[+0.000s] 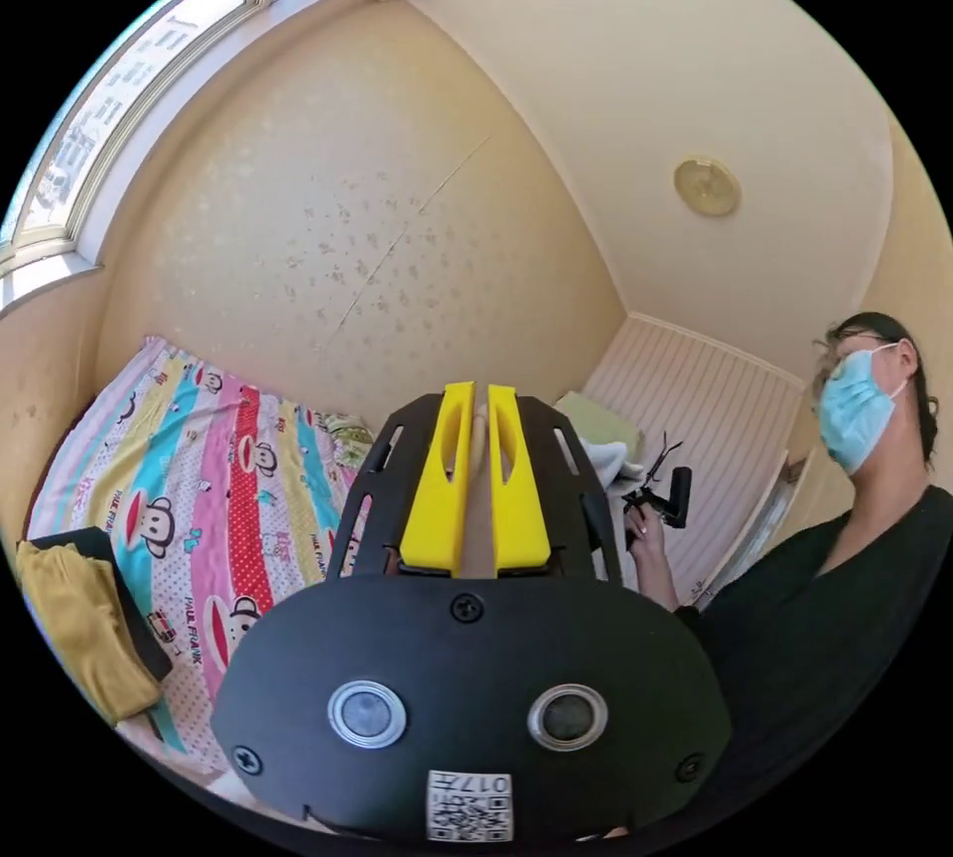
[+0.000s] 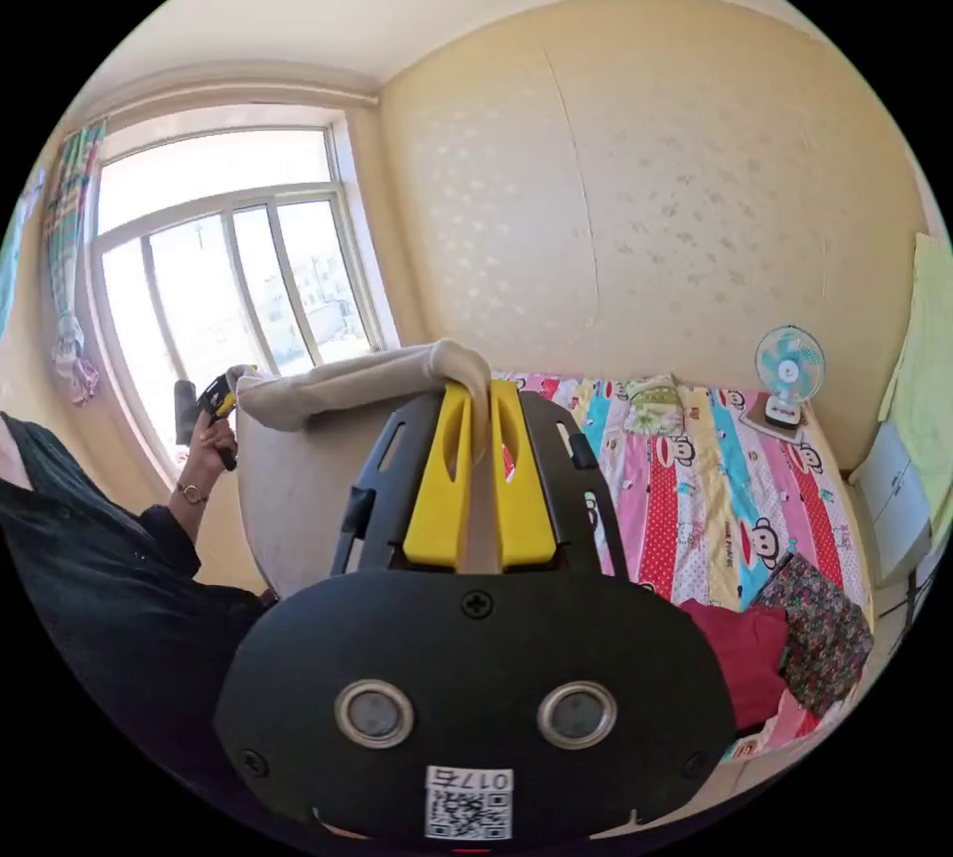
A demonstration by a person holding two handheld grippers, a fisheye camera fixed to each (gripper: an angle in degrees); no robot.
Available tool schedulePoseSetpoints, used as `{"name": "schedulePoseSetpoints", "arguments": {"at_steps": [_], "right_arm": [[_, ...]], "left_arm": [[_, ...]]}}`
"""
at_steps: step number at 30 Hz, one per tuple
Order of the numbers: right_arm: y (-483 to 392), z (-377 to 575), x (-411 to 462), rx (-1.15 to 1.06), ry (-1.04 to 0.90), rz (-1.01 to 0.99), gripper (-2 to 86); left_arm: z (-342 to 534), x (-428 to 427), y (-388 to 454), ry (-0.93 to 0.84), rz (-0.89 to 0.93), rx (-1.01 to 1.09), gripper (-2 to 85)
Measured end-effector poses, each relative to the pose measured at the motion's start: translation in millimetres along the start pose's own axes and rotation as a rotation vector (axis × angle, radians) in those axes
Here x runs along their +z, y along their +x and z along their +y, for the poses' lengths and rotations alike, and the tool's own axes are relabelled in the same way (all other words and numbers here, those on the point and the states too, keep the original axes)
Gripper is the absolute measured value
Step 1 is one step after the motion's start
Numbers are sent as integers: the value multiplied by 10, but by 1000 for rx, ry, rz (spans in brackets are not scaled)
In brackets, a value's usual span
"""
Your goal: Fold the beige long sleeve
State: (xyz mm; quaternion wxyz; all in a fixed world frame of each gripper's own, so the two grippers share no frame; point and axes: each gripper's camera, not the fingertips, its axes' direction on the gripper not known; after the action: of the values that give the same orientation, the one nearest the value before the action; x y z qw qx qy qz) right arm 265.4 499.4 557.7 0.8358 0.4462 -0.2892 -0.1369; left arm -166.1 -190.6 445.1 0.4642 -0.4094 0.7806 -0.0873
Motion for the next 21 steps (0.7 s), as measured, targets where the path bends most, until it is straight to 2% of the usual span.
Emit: {"name": "schedulePoseSetpoints", "arguments": {"at_steps": [1,3,4,5,6,8,10,12,15,17,21], "right_arm": [[137,-84,270,15,-51,5,52],[710,-199,1391,115,-272,130,66],[858,-163,1634,174,-343,163,70],[1080,-19,2034,248,-493,192,72],[1197,188,2268,300,-589,182,72],[1257,566,2409,371,-623,133,70],[1267,1026,2506,415,-672,73,66],[1284,1712,2628,492,-818,18,62],[1274,2439,2597,601,-971,11,62],[1270,2677,2483,678,-1002,15,64],[1367,2683,2174,829,-899,7,73]], "left_arm": [[-55,229,-218,-50,-47,-38,11],[-130,864,-1147,-205,-295,-231,18],[-111,941,-1353,-243,-328,-280,24],[-4,975,-1669,-265,-323,-362,33],[203,903,-1889,-231,-266,-453,38],[613,791,-2097,-213,-177,-533,39],[1079,734,-2250,-325,-184,-557,38],[1753,659,-2439,-537,-269,-601,47],[2476,519,-2648,-737,-280,-690,55],[2764,461,-2730,-811,-251,-741,62],[3033,489,-2758,-984,-255,-741,70]]}}
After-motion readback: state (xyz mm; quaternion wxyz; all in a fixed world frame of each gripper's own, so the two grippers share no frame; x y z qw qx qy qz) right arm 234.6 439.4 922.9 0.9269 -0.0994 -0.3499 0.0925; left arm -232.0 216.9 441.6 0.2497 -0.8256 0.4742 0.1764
